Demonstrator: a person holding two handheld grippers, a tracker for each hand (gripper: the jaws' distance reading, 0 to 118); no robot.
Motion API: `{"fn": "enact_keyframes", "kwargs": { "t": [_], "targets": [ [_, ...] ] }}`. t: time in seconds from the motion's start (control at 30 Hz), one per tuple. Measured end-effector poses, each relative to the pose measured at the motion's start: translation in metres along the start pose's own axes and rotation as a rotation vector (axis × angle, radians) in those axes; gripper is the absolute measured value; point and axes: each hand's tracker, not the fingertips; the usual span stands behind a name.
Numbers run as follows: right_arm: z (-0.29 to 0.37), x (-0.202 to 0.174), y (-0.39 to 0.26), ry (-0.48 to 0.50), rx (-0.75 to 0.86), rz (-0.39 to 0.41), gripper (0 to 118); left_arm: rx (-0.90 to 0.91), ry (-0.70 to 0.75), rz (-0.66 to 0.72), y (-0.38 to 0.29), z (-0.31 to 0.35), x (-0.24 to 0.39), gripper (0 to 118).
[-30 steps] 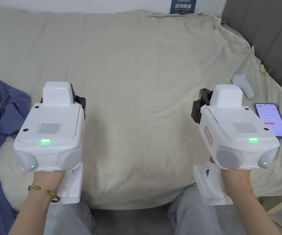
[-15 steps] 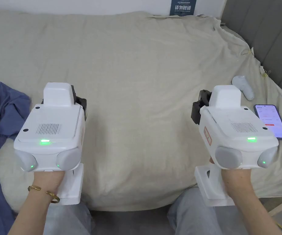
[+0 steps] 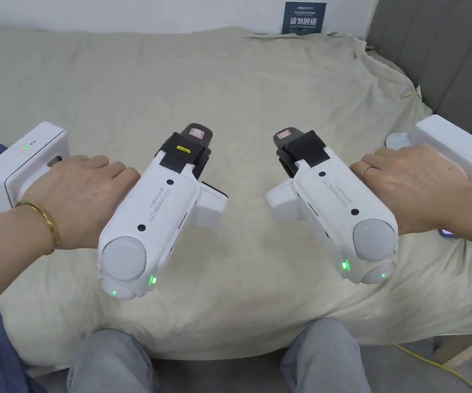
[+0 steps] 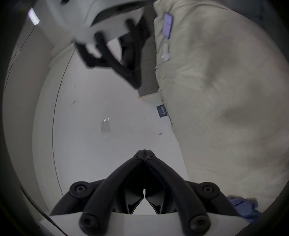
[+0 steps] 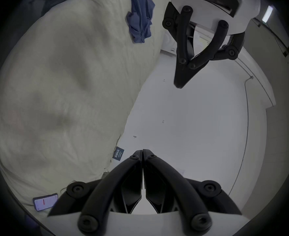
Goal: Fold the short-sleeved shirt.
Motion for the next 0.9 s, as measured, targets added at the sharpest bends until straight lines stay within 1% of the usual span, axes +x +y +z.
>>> {"fn": "enact_keyframes", "kwargs": {
  "t": [0.03,0.07,0.1,0.13,0.17,0.2,0.23,0.27,0.3,0.33,0.37,0.4,0.43,0.47,0.5,0.53,0.6,0.73,0.8,0.9],
  "targets": [
    [0.000,0.004,0.000,0.002,-0.012,-0.057,0,-0.014,0.004,0.027,-0.004,0.002,0.001,0],
    [-0.001,0.010,-0.002,0.010,-0.038,-0.155,0,-0.015,0.003,0.046,-0.006,0.003,0.000,0],
    [-0.002,0.018,-0.005,0.025,-0.070,-0.276,0,-0.039,0.010,0.148,-0.009,0.002,-0.004,0],
    [-0.003,0.028,-0.011,0.047,-0.111,-0.432,0,-0.093,0.020,0.278,-0.012,0.001,-0.010,0],
    [-0.006,0.037,-0.019,0.064,-0.160,-0.611,0,-0.164,0.032,0.445,-0.019,-0.002,-0.017,0],
    [-0.008,0.045,-0.030,0.100,-0.206,-0.815,0,-0.235,0.047,0.635,-0.026,-0.005,-0.026,0],
    [-0.011,0.050,-0.044,0.114,-0.249,-1.034,0,-0.329,0.076,0.866,-0.038,-0.009,-0.036,0],
    [-0.009,0.054,-0.054,0.084,-0.295,-1.221,0,-0.414,0.104,1.065,-0.050,-0.012,-0.042,0],
    [-0.007,0.053,-0.066,0.062,-0.307,-1.398,0,-0.480,0.125,1.254,-0.063,-0.014,-0.050,0],
    [-0.003,0.048,-0.076,0.030,-0.316,-1.570,0,-0.523,0.144,1.424,-0.075,-0.013,-0.051,0],
    [0.000,0.043,-0.083,0.008,-0.320,-1.715,0,-0.557,0.183,1.567,-0.083,-0.010,-0.050,0],
    [0.005,0.038,-0.084,0.003,-0.318,-1.832,0,-0.557,0.205,1.692,-0.089,-0.005,-0.047,0],
    [0.009,0.031,-0.085,-0.032,-0.324,-1.899,0,-0.547,0.221,1.741,-0.090,-0.001,-0.046,0],
    [0.013,0.025,-0.084,-0.067,-0.342,-1.945,0,-0.554,0.250,1.750,-0.088,0.003,-0.042,0],
    [0.016,0.019,-0.080,-0.084,-0.368,-1.926,0,-0.546,0.255,1.766,-0.086,0.007,-0.039,0],
    [0.018,0.017,-0.074,-0.098,-0.376,-1.928,0,-0.540,0.249,1.764,-0.084,0.010,-0.036,0],
    [0.025,0.008,-0.071,-0.119,-0.387,-1.971,0,-0.540,0.242,1.763,-0.076,0.014,-0.031,0],
    [0.031,0.003,-0.061,-0.110,-0.402,-1.948,0,-0.526,0.201,1.784,-0.062,0.018,-0.020,0],
    [0.032,0.005,-0.058,-0.089,-0.401,-1.953,0,-0.528,0.178,1.785,-0.057,0.018,-0.017,0],
    [0.034,0.005,-0.055,-0.083,-0.400,-1.952,0,-0.523,0.162,1.814,-0.052,0.018,-0.014,0]
  ]
}}
